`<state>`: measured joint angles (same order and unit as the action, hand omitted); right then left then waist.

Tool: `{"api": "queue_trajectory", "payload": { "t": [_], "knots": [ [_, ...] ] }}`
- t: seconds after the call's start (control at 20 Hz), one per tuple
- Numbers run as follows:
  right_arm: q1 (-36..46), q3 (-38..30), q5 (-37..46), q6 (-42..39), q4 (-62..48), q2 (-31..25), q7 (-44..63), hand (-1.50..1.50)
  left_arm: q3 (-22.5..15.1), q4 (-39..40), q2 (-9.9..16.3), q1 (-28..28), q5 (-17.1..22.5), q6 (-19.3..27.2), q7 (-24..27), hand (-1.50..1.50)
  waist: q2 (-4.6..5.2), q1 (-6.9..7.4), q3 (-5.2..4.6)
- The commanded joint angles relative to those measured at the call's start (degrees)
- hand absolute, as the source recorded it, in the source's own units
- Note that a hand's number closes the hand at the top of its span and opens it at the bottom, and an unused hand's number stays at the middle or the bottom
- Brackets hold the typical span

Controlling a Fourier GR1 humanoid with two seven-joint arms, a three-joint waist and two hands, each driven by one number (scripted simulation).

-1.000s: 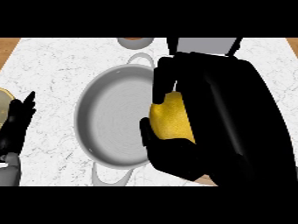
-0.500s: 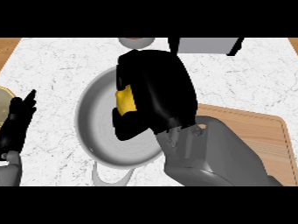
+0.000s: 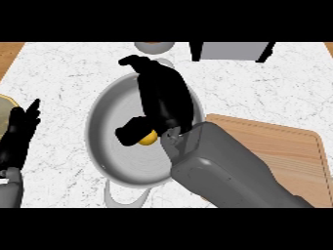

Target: Pick the lemon from the cutting board and place it in the pot

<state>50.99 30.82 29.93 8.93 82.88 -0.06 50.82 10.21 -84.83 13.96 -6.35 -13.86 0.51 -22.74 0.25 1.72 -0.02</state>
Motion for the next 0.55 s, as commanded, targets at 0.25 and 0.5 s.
{"api": "queue_trajectory", "payload": {
  "t": [0.25, 0.5],
  "knots": [
    [-3.3, -5.5, -2.5, 23.0, 0.3, 0.1, -8.2, -1.50, 0.5, 1.2, -0.7, 0.8, -0.2, 0.8, 1.3, 0.00, -0.07, -1.01, 0.03],
    [-10.7, -12.6, -3.5, 20.4, 10.5, -5.5, -9.7, -1.50, 4.3, 1.0, 2.7, 1.0, 3.6, -2.4, 0.7, 0.00, -0.43, -2.13, 0.05]
  ]
}}
